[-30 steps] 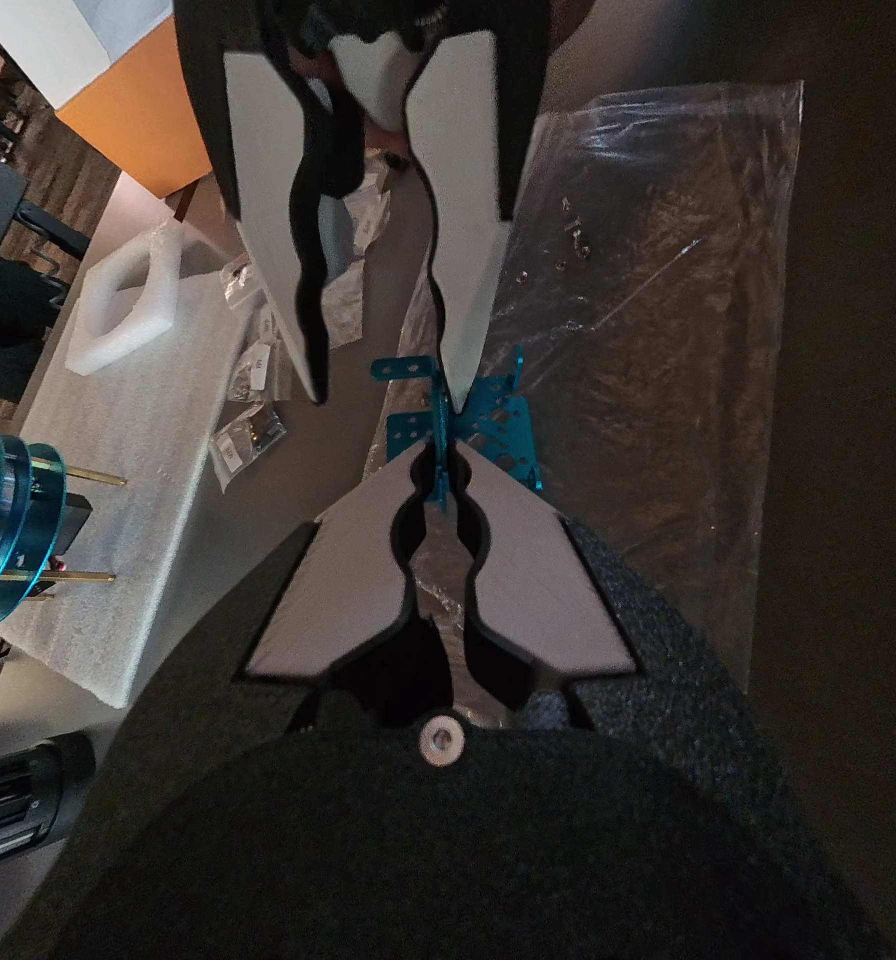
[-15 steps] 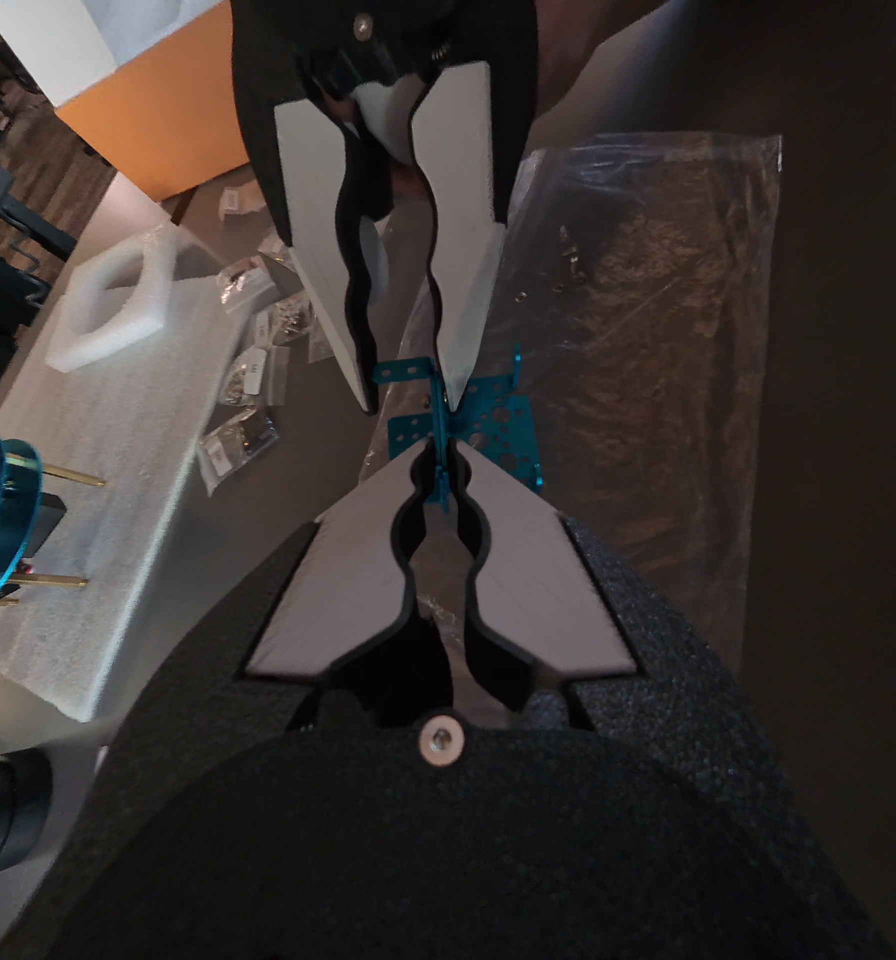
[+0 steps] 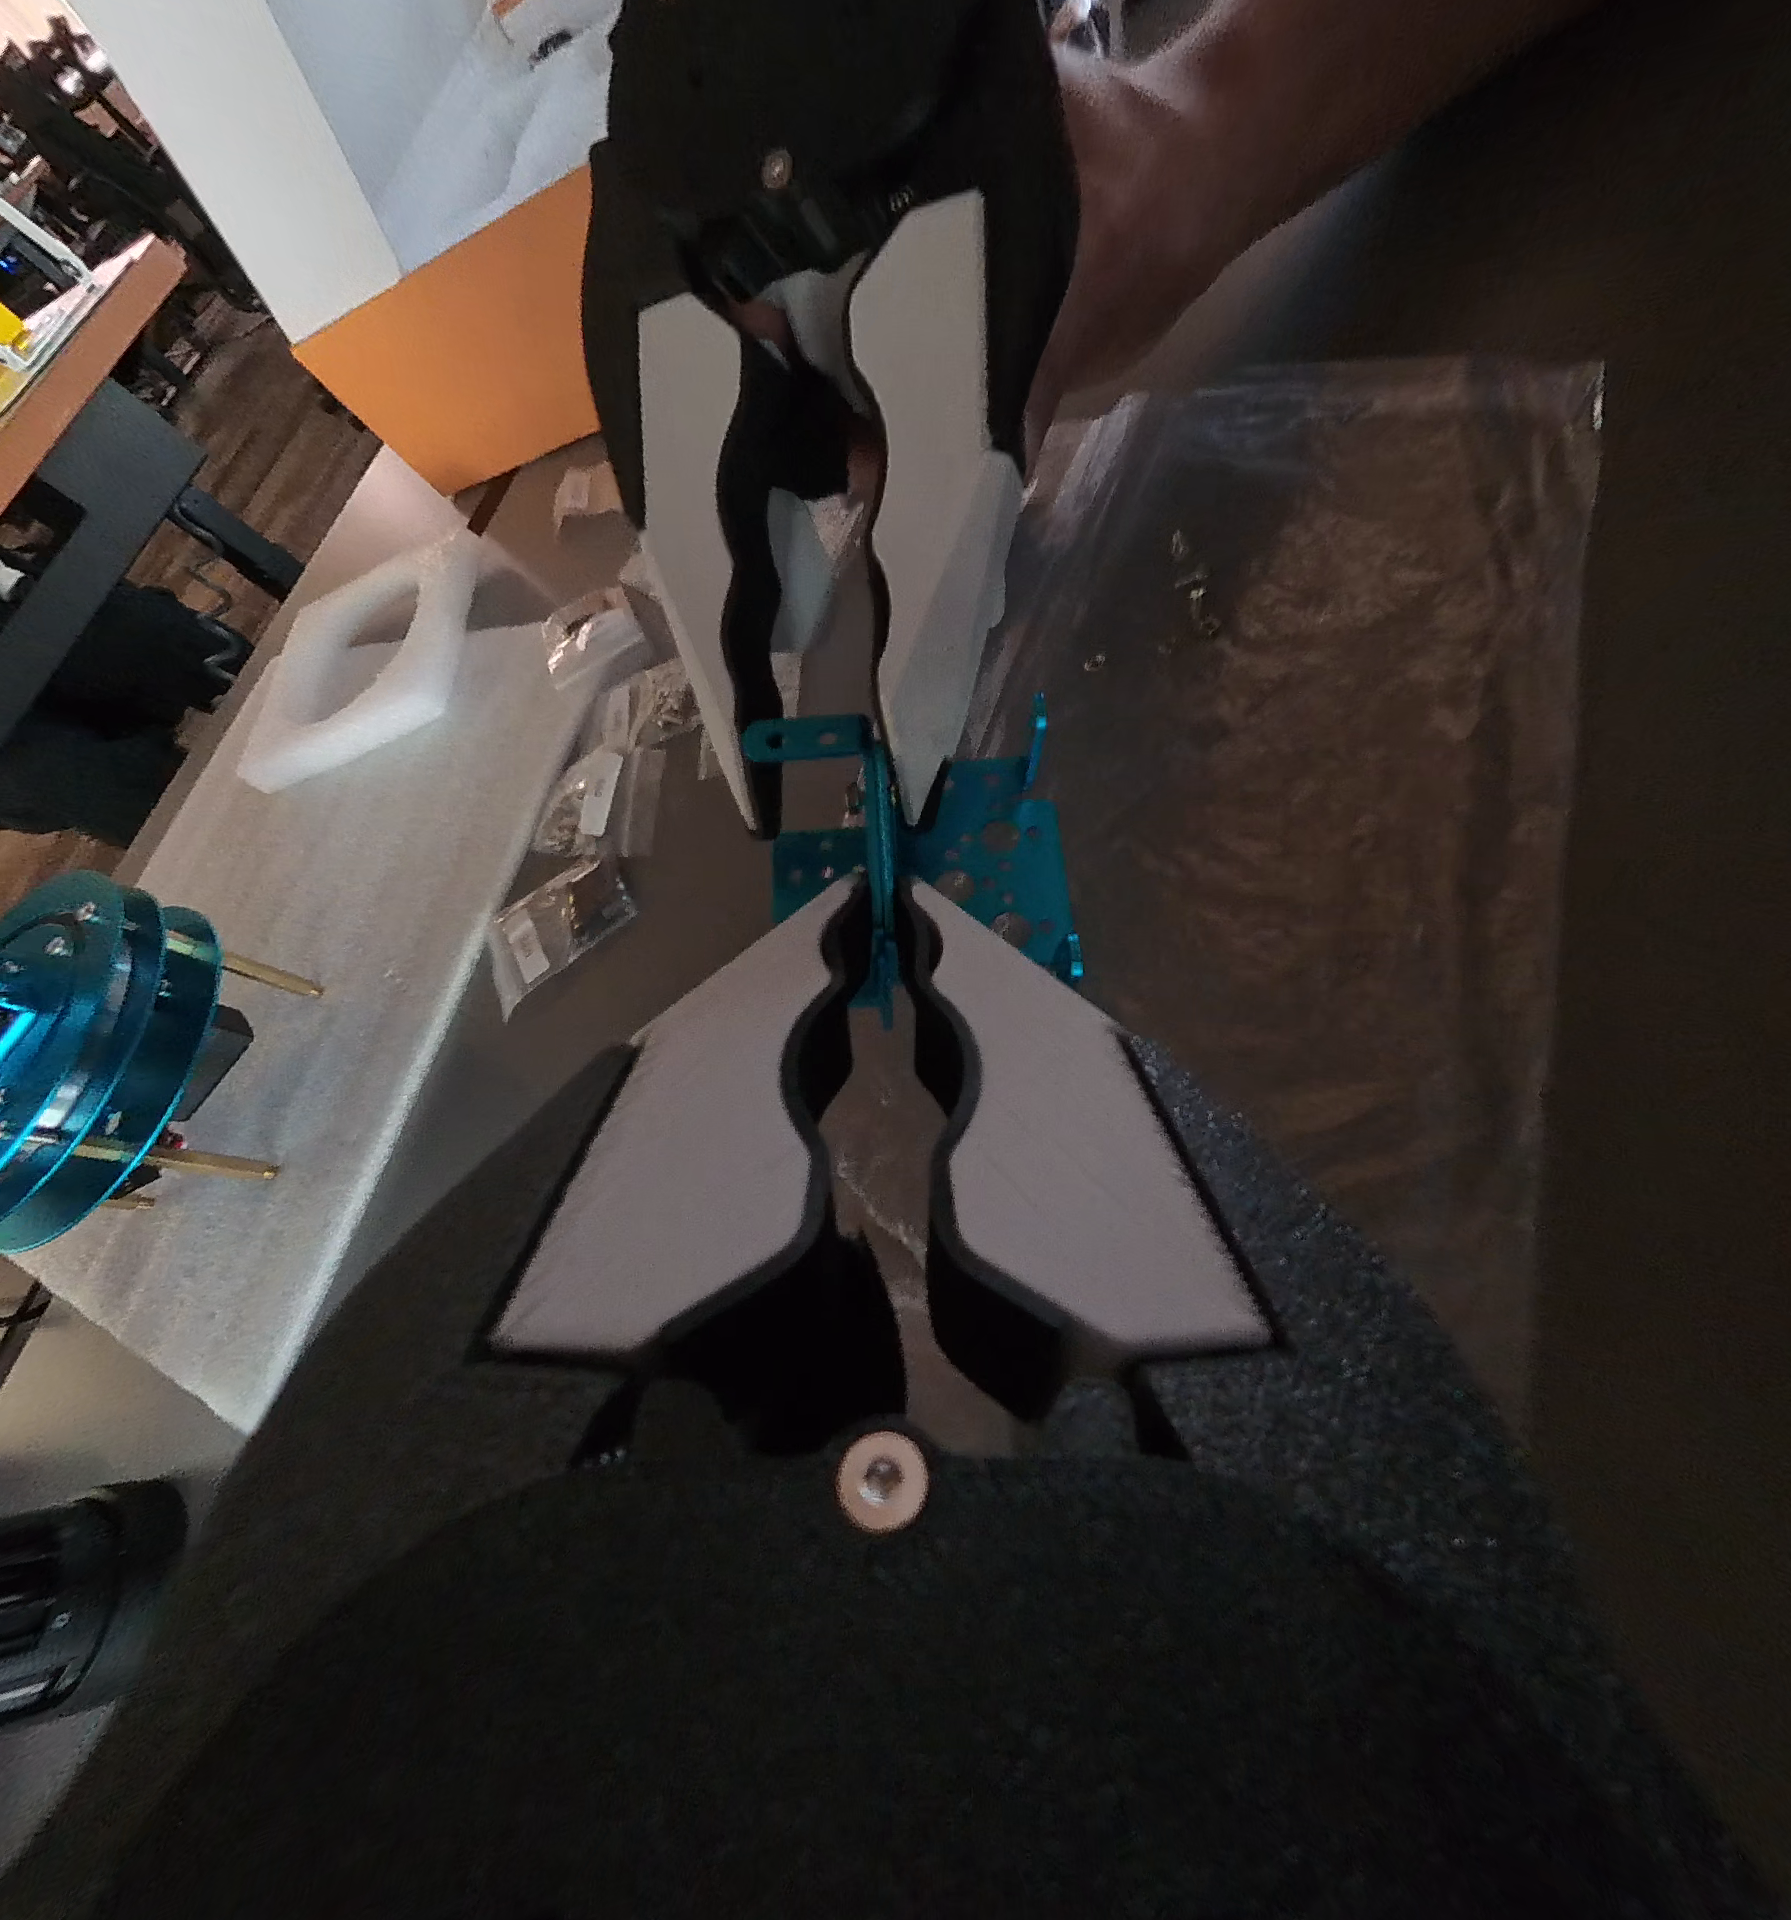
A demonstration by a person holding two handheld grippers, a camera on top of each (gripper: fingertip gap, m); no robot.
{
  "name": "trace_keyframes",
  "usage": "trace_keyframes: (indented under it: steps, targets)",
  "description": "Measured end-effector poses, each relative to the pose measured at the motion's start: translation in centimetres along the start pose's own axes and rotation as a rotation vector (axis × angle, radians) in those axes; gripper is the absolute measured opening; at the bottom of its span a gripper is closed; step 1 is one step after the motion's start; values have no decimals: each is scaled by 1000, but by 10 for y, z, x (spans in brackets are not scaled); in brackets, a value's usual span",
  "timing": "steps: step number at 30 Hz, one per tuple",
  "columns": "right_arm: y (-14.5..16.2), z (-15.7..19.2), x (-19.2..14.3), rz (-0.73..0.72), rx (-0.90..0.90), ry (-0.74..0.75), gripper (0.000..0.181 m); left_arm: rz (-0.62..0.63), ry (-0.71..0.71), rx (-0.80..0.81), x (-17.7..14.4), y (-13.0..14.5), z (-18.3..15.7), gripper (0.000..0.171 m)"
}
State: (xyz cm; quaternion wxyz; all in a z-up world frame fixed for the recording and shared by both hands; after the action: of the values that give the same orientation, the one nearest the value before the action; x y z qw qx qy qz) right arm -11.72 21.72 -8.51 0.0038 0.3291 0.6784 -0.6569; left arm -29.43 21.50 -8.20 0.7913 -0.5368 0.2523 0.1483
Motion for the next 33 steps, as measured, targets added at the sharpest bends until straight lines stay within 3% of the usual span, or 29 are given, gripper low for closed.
trace_keyframes:
  steps: [11,23,33]
  targets:
    - [-14,11,-21,-264,-139,-7,26,-193,7,60,-14,-14,-5,3]
    - [-14,15,-21,-255,-116,-101,5,-192,4,50,-14,-15,-5,3]
    - [-14,16,-19,-206,-143,-100,2,-203,96,-63,-11,-11,0,5]
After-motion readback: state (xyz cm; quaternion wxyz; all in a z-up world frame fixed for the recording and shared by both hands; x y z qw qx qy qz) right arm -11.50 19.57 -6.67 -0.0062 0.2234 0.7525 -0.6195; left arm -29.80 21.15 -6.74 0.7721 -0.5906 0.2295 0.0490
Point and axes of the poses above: each gripper's, where its closed fingertips meet, x out along the fingers, y out of its underside, z = x × y across the jaws, the point moved 10 cm from there along -x, back along the fingers, and after that the axes turned 11 degrees about y, right-handed, at the moved point
